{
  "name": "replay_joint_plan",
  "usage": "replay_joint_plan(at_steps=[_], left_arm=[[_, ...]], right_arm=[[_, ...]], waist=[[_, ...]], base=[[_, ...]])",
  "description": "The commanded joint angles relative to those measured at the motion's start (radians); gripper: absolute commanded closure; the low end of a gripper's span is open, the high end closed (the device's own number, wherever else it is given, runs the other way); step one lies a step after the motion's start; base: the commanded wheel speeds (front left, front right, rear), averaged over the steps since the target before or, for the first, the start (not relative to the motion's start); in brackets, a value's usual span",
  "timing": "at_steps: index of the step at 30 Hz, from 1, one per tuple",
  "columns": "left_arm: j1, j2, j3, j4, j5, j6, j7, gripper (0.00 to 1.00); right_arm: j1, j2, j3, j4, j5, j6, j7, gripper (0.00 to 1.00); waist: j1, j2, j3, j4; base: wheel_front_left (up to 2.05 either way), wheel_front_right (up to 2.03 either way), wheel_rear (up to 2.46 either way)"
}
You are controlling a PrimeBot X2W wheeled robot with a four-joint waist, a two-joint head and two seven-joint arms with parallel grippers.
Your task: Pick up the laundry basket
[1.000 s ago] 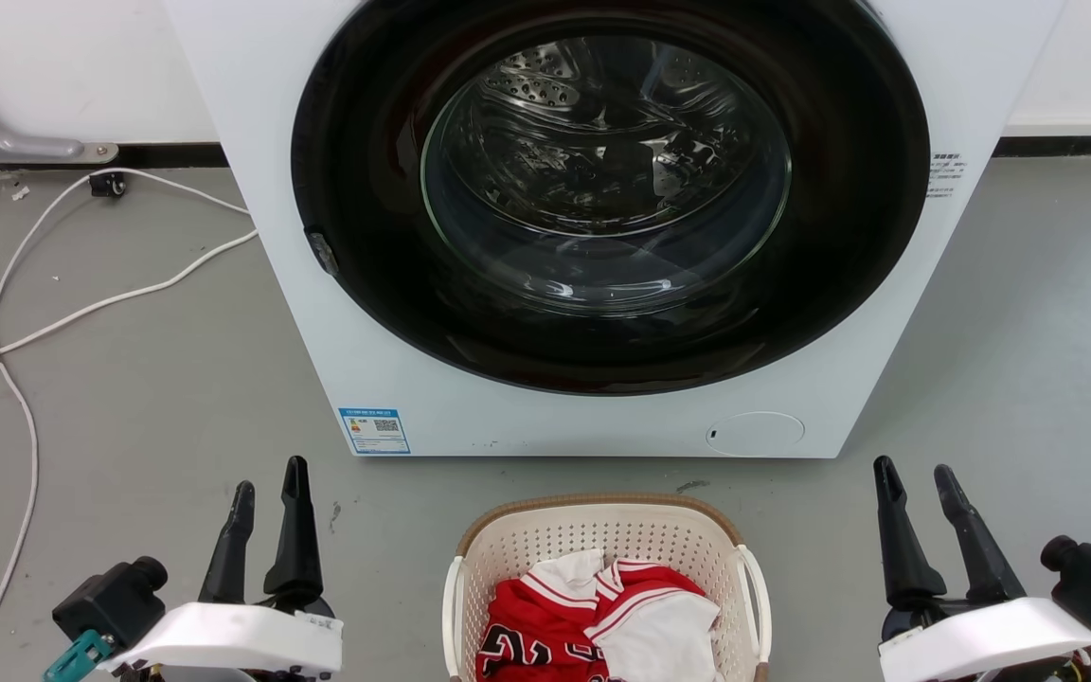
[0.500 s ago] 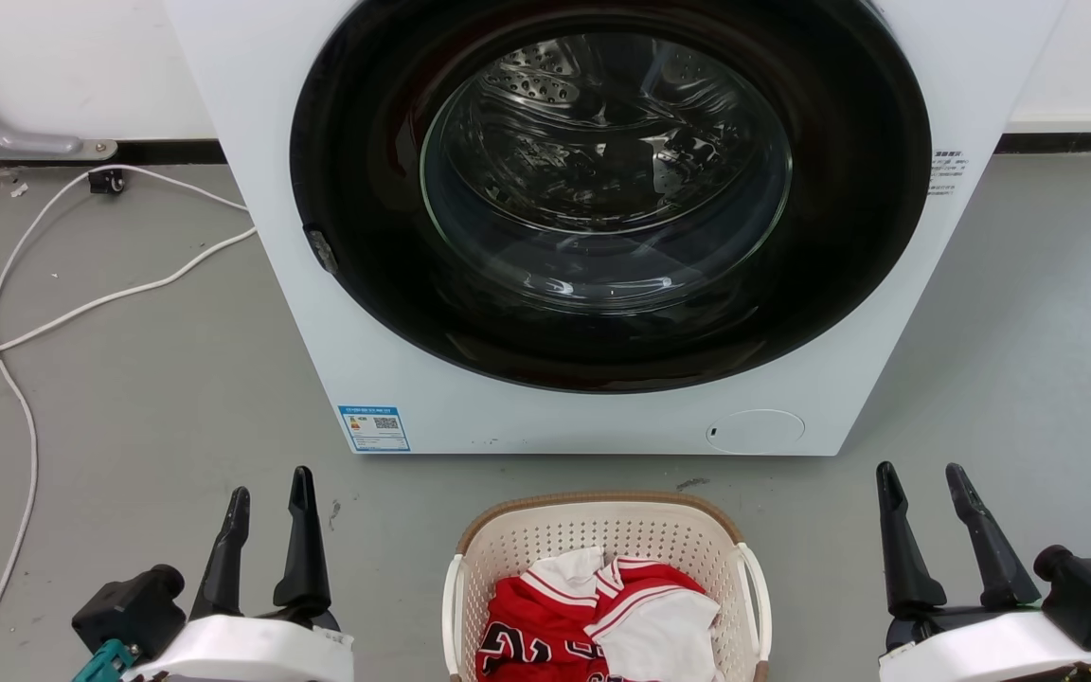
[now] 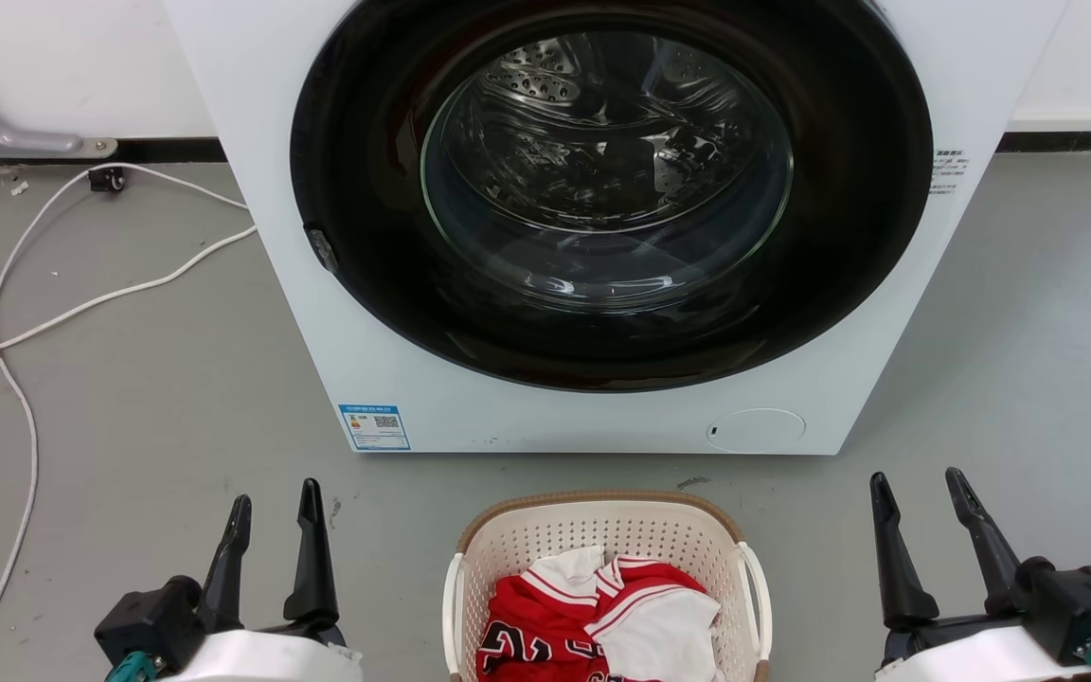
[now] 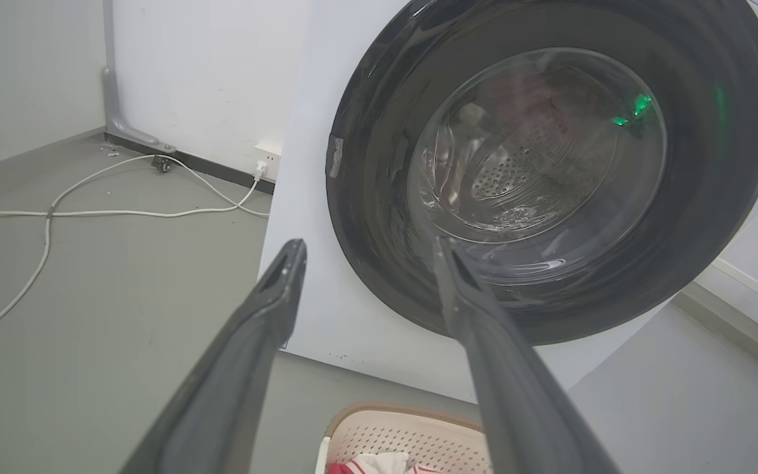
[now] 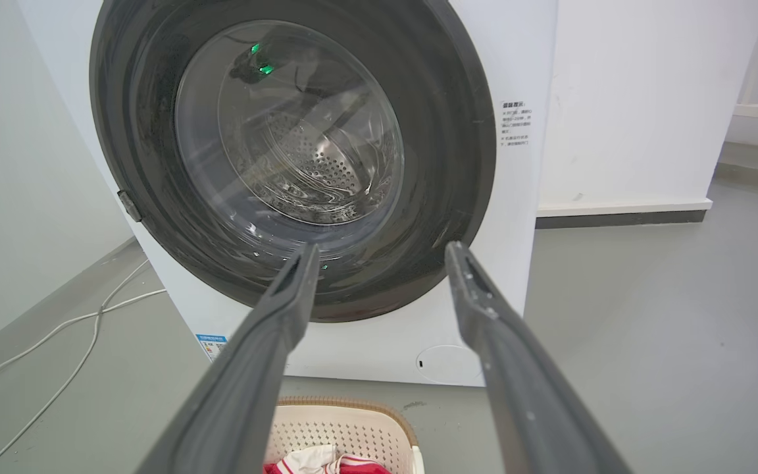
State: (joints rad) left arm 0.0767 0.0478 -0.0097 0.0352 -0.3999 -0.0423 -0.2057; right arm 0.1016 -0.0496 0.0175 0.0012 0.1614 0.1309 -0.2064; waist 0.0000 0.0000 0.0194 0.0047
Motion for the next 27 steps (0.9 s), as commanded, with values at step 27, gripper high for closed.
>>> replay_joint_plan(at_steps=[27], left_arm=[[0.038, 0.003, -0.013, -0.030, 0.206, 0.010, -0.056, 0.00]], right_arm=[[0.039, -0.001, 0.005, -0.023, -0.206, 0.000, -0.056, 0.00]], waist=[[0.0000, 0.0000, 0.004, 0.002]], base=[[0.00, 0.00, 0.00]])
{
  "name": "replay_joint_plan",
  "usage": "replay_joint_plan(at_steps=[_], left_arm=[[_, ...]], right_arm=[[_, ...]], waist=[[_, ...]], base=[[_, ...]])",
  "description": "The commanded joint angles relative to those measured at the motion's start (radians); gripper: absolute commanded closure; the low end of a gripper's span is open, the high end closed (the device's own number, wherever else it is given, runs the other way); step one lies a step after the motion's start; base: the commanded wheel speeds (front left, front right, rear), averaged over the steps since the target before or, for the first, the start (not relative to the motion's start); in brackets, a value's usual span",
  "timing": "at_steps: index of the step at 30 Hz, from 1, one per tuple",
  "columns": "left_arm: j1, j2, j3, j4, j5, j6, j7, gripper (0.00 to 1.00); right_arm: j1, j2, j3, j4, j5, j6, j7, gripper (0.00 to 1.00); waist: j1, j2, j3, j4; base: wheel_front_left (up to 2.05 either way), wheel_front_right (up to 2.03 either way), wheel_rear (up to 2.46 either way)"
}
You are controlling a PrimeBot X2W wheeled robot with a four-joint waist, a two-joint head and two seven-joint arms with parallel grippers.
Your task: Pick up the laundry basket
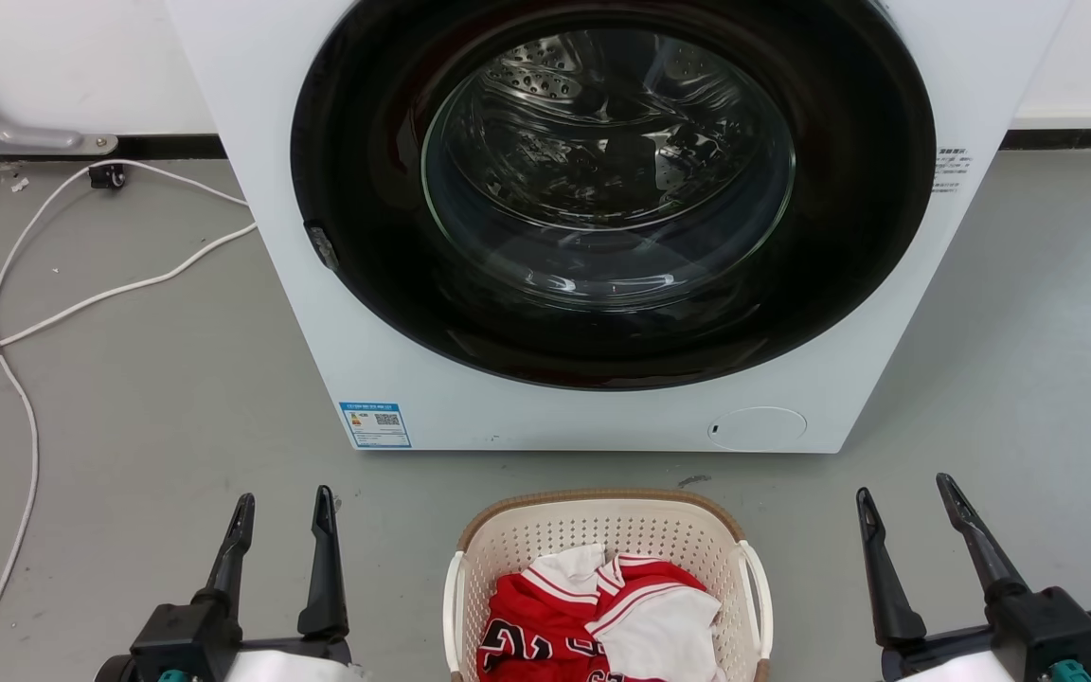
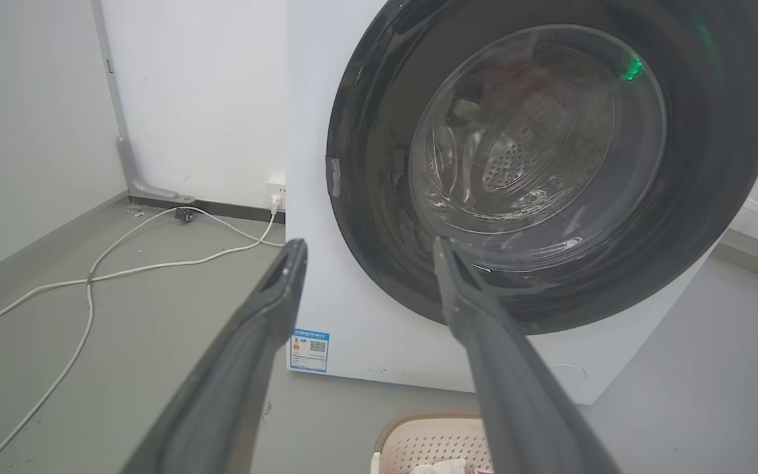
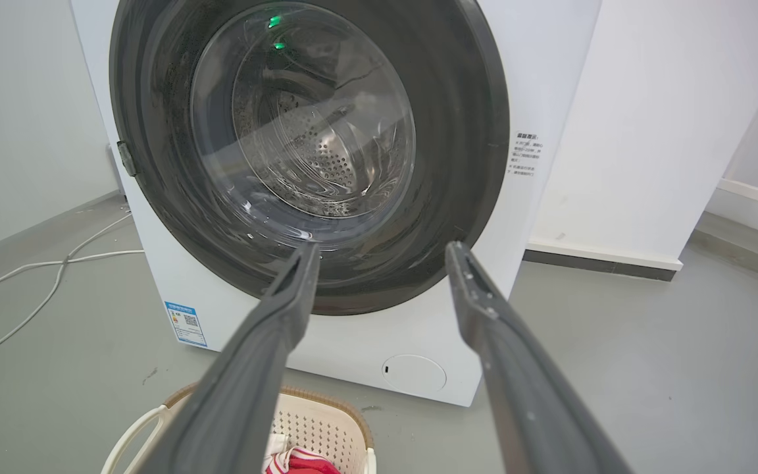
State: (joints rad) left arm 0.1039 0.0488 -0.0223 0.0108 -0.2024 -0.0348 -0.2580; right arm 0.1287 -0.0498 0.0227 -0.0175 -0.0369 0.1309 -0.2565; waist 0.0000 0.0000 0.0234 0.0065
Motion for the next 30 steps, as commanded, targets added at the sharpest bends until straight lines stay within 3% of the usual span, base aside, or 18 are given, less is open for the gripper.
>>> replay_joint_plan(at_steps=[1, 30], left_arm=[[0.012, 0.002, -0.001, -0.006, 0.015, 0.003, -0.005, 0.00], [0.012, 0.002, -0.002, 0.014, 0.025, 0.006, -0.008, 0.00]], right_arm=[[0.012, -0.001, -0.001, -0.003, -0.015, 0.000, -0.008, 0.00], [0.009, -0.001, -0.006, 0.023, 0.017, 0.000, -0.009, 0.00]], waist=[[0.0000, 0.0000, 0.000, 0.000], [0.0000, 0.0000, 0.003, 0.000]], base=[[0.00, 0.00, 0.00], [0.00, 0.00, 0.00]])
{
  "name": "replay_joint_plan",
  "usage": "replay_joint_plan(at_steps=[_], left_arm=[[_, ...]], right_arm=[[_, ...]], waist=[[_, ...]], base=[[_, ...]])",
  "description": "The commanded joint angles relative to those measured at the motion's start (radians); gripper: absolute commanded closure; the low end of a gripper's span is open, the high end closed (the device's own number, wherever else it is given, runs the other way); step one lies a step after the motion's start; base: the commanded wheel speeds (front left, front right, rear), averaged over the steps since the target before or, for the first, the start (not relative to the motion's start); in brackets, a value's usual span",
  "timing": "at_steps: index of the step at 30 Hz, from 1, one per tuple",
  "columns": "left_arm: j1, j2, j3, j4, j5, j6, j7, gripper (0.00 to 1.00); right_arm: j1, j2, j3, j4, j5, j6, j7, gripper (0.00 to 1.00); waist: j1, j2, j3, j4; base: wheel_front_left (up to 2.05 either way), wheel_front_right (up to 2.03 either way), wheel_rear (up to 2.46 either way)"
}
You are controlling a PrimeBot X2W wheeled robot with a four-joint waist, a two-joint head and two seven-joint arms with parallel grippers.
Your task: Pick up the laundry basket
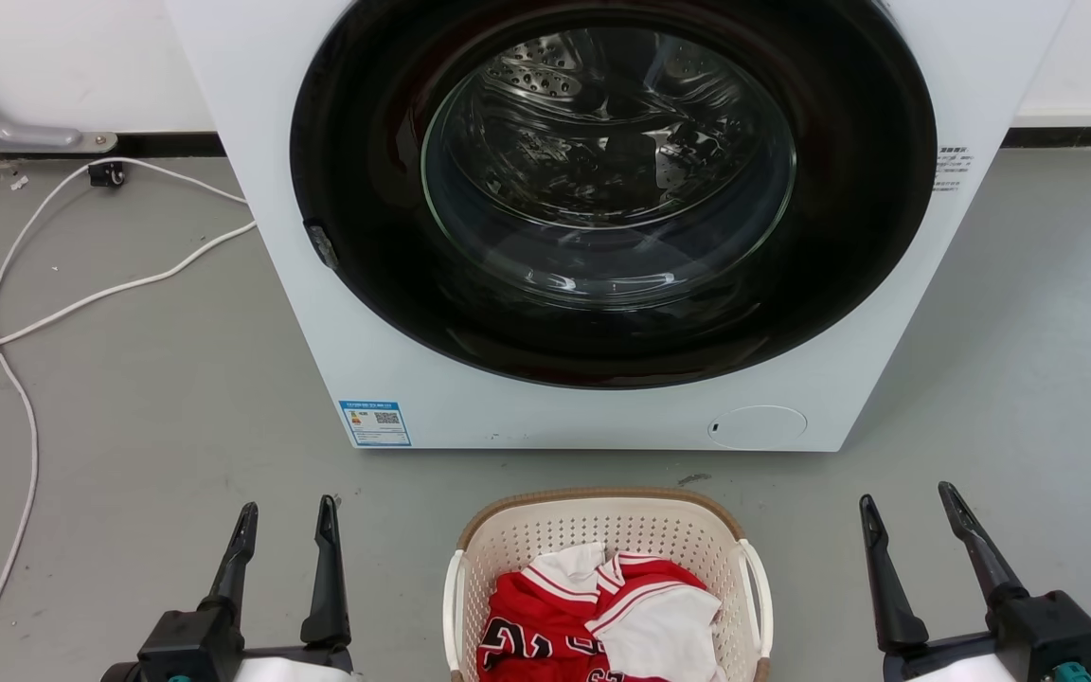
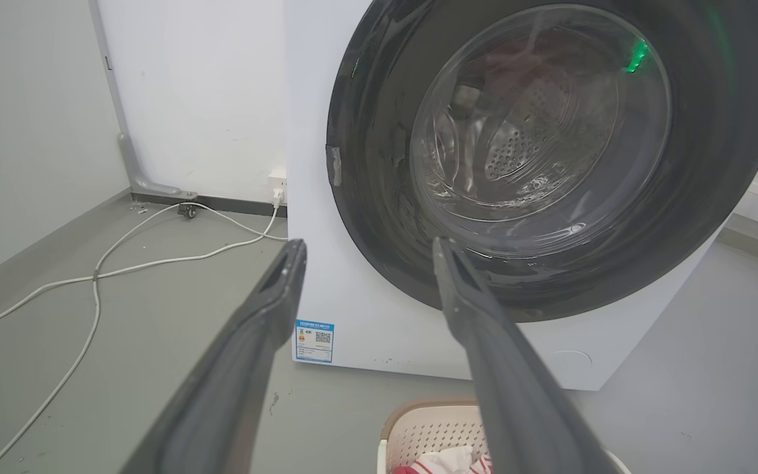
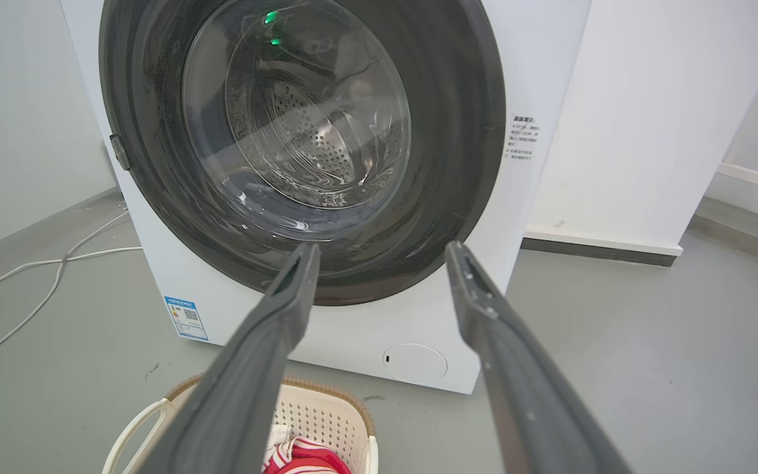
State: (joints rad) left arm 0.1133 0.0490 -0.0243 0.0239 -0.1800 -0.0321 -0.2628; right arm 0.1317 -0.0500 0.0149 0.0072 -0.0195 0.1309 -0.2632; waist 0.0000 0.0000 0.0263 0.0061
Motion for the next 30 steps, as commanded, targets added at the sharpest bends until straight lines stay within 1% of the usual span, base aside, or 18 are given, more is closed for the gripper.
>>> replay_joint_plan(at_steps=[1, 5, 9, 14, 22, 25, 30], left_arm=[[0.002, 0.002, -0.001, 0.002, 0.003, 0.003, -0.003, 0.00], [-0.005, 0.002, 0.000, 0.004, -0.001, 0.003, -0.003, 0.00], [-0.038, 0.002, -0.001, 0.023, -0.006, -0.011, -0.003, 0.00], [-0.114, 0.002, -0.005, 0.099, -0.014, -0.031, -0.003, 0.00], [-0.280, 0.002, -0.001, 0.281, 0.013, -0.072, -0.003, 0.00], [-0.338, 0.004, 0.002, 0.358, 0.034, -0.084, -0.003, 0.00], [-0.429, 0.025, -0.014, 0.489, 0.050, -0.096, -0.003, 0.00]], right_arm=[[0.006, 0.000, 0.002, -0.002, -0.001, 0.000, -0.002, 0.00], [0.001, 0.000, 0.004, -0.005, 0.002, 0.000, -0.002, 0.00], [-0.025, 0.000, 0.011, 0.001, -0.011, 0.000, -0.002, 0.00], [-0.089, 0.000, 0.030, 0.062, -0.047, 0.000, -0.002, 0.00], [-0.254, 0.000, 0.055, 0.228, -0.102, 0.000, -0.002, 0.00], [-0.316, 0.000, 0.061, 0.310, -0.116, 0.000, -0.002, 0.00], [-0.413, 0.000, 0.067, 0.456, -0.134, 0.000, -0.002, 0.00]], waist=[[0.0000, 0.0000, 0.001, 0.001], [0.0000, 0.0000, 0.009, 0.001], [0.0000, 0.0000, 0.039, 0.004], [0.0000, 0.0000, 0.111, 0.003], [0.0000, 0.0000, 0.271, -0.014], [0.0000, 0.0000, 0.322, -0.022], [0.0000, 0.0000, 0.404, -0.029]], base=[[0.00, 0.00, 0.00], [0.00, 0.00, 0.00], [0.00, 0.00, 0.00], [0.00, 0.00, 0.00], [0.00, 0.00, 0.00], [0.00, 0.00, 0.00], [0.00, 0.00, 0.00]])
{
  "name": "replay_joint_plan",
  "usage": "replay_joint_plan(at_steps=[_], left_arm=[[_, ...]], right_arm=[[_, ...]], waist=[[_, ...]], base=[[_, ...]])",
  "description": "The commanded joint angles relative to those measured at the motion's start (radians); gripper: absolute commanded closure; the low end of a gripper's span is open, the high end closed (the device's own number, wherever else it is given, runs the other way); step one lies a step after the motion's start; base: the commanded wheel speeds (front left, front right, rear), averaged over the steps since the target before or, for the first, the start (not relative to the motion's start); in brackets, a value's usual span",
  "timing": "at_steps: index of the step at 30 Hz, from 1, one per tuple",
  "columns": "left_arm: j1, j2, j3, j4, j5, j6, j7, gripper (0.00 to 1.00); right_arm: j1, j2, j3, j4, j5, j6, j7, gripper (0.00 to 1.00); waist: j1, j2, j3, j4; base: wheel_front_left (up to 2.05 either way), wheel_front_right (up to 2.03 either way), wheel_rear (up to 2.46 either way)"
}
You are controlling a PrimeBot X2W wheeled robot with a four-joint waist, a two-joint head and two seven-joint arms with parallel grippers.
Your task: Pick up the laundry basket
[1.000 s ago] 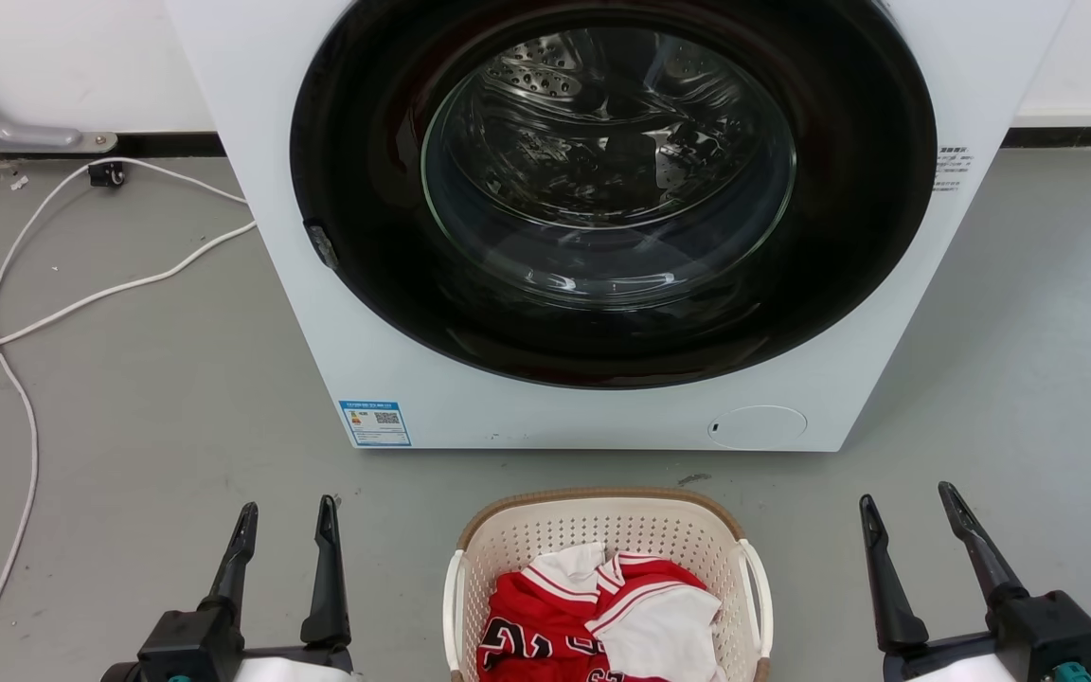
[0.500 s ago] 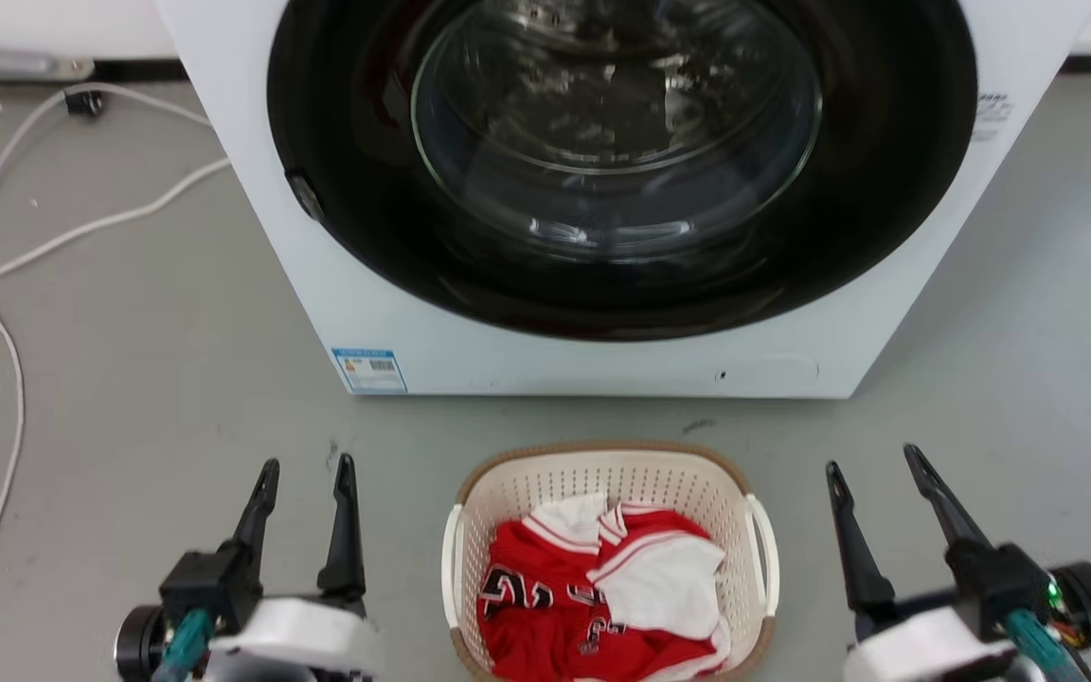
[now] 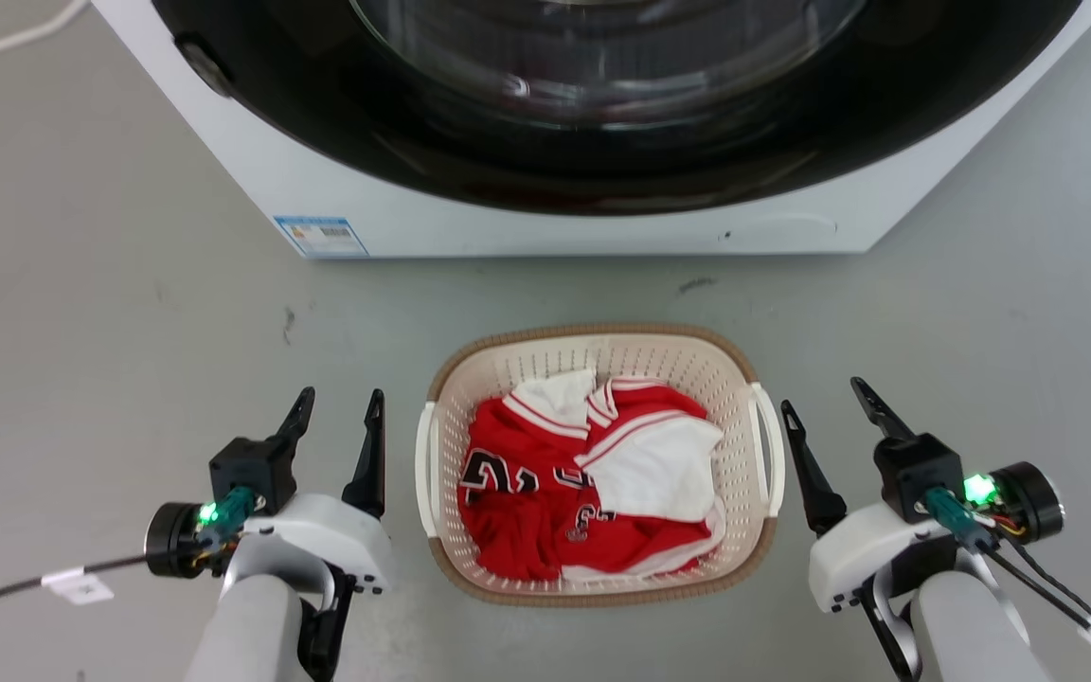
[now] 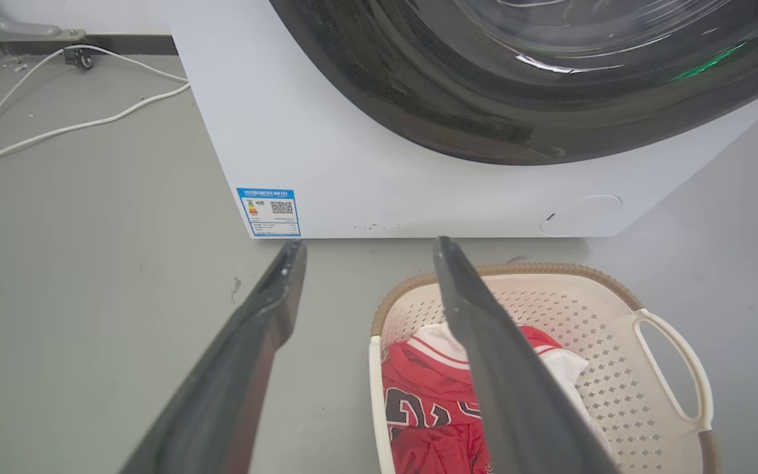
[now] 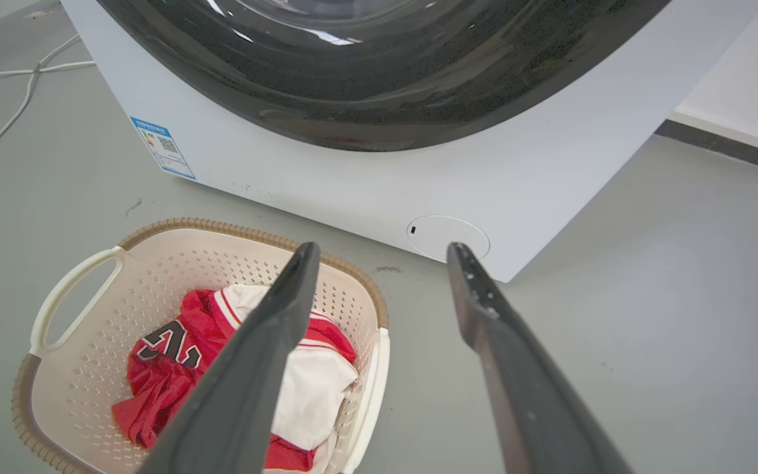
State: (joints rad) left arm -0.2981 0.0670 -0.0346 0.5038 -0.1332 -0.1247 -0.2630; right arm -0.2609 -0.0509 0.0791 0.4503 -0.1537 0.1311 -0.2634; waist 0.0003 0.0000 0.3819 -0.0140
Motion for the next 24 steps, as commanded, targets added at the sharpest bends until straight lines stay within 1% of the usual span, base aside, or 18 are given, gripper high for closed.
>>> replay_joint_plan(at_steps=[1, 3, 6, 11, 14, 15, 19, 24], left_arm=[[-0.035, 0.010, -0.008, 0.035, 0.004, -0.004, -0.003, 0.00], [-0.068, 0.016, -0.022, 0.090, 0.005, -0.005, -0.003, 0.00], [-0.120, 0.022, -0.063, 0.175, -0.004, -0.005, -0.003, 0.00], [-0.218, 0.030, -0.134, 0.321, -0.032, -0.006, -0.003, 0.00], [-0.267, 0.036, -0.168, 0.371, -0.049, -0.006, -0.003, 0.00], [-0.267, 0.036, -0.168, 0.371, -0.049, -0.006, -0.003, 0.00], [-0.323, 0.041, -0.201, 0.446, -0.067, -0.006, -0.003, 0.00], [-0.380, 0.048, -0.221, 0.509, -0.082, -0.006, -0.003, 0.00]], right_arm=[[-0.039, 0.001, 0.002, 0.048, 0.013, -0.001, -0.002, 0.00], [-0.078, 0.001, 0.007, 0.119, -0.001, -0.001, -0.002, 0.00], [-0.129, 0.001, 0.011, 0.187, -0.031, -0.001, -0.002, 0.00], [-0.197, 0.001, 0.009, 0.252, -0.053, -0.001, -0.002, 0.00], [-0.232, 0.001, 0.010, 0.293, -0.061, -0.001, -0.002, 0.00], [-0.232, 0.001, 0.010, 0.293, -0.061, -0.001, -0.002, 0.00], [-0.279, 0.001, 0.011, 0.342, -0.066, -0.001, -0.002, 0.00], [-0.331, 0.001, -0.001, 0.422, -0.079, -0.001, -0.002, 0.00]], waist=[[-0.0003, 0.0000, 0.063, -0.010], [-0.0003, 0.0000, 0.090, -0.010], [-0.0003, 0.0000, 0.130, -0.007], [-0.0003, 0.0000, 0.204, -0.004], [-0.0003, 0.0000, 0.247, -0.006], [-0.0003, 0.0000, 0.247, -0.006], [-0.0003, 0.0000, 0.297, -0.010], [-0.0003, 0.0000, 0.351, -0.013]], base=[[0.00, 0.00, 0.00], [0.00, 0.00, 0.00], [0.00, 0.00, 0.00], [0.00, 0.00, 0.00], [0.00, 0.00, 0.00], [0.00, 0.00, 0.00], [0.00, 0.00, 0.00], [0.00, 0.00, 0.00]])
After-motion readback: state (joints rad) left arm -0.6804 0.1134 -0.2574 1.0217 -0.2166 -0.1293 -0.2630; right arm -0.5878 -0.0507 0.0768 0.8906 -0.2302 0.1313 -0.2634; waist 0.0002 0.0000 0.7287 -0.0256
